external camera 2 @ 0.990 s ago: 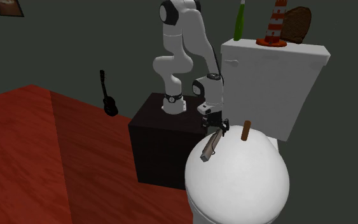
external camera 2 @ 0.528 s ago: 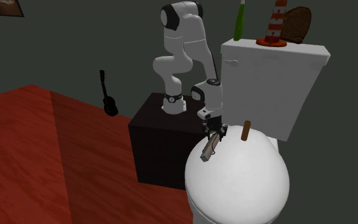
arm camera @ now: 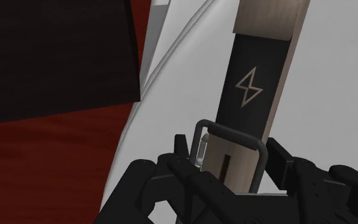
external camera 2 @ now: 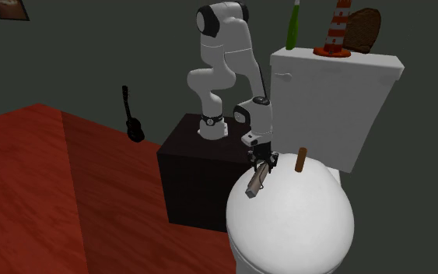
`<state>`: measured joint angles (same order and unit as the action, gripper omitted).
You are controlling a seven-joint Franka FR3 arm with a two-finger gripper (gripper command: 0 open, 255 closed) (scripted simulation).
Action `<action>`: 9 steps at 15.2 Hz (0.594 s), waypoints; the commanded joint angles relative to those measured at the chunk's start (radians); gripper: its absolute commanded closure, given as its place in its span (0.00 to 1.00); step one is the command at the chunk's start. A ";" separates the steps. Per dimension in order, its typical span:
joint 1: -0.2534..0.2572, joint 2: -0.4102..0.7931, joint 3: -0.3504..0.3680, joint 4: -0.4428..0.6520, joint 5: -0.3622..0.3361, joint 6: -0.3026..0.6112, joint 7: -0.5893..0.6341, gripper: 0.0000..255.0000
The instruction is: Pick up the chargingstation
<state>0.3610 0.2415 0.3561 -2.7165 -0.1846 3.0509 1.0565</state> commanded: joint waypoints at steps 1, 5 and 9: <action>0.001 -0.001 0.000 -0.001 0.000 0.001 0.001 1.00; -0.102 -0.075 0.126 -0.016 0.096 -0.060 -0.069 1.00; -0.175 -0.155 0.232 -0.025 0.240 -0.125 -0.170 1.00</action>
<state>0.2040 0.1081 0.5619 -2.7376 0.0141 2.9421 0.9161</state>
